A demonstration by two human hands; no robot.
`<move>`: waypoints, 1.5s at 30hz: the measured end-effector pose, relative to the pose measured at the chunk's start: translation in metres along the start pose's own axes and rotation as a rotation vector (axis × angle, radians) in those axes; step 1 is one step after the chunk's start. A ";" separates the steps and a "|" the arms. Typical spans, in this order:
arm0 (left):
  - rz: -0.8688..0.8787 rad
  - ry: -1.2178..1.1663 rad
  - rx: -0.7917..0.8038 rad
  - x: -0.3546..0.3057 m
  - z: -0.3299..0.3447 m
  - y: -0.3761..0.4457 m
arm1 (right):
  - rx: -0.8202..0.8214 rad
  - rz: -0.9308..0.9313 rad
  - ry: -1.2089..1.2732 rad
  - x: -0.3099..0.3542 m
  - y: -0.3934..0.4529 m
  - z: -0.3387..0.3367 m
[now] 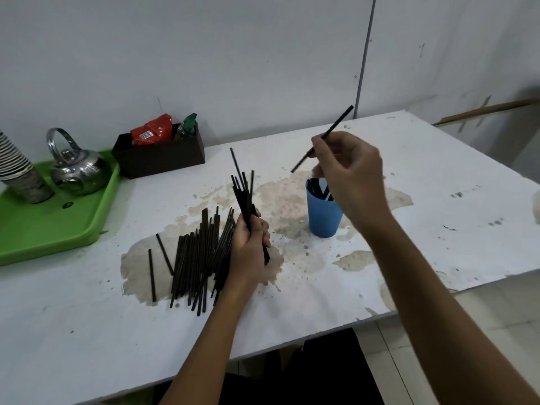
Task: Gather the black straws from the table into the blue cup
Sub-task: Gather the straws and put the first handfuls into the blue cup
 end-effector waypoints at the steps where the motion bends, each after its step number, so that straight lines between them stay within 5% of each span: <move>1: 0.002 0.006 -0.012 0.001 0.002 0.002 | -0.008 -0.044 -0.109 -0.005 0.003 -0.010; 13: 0.122 0.194 0.034 0.011 0.027 0.010 | 0.175 -0.167 -0.604 -0.052 -0.005 -0.018; 19: 0.078 0.151 0.024 0.014 0.021 0.010 | -0.058 -0.355 -0.512 -0.016 -0.008 -0.015; 26: 0.189 0.249 0.110 0.015 0.020 0.002 | 0.445 -0.370 -0.467 0.003 -0.023 0.048; 38: 0.237 0.425 0.164 0.013 0.021 -0.001 | 0.455 -0.369 -0.420 0.004 -0.012 0.049; 45: 0.211 0.453 0.164 0.013 0.024 -0.001 | 0.418 -0.269 -0.132 0.015 -0.009 0.051</move>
Point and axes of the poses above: each hand's wrist, its own y-axis towards the middle knuckle, its own z-axis out of the palm, x = y × z, the point moved 3 cm from there along y, towards the middle knuckle, and after that the axes turned 12 degrees about -y, right-handed, at the moved point
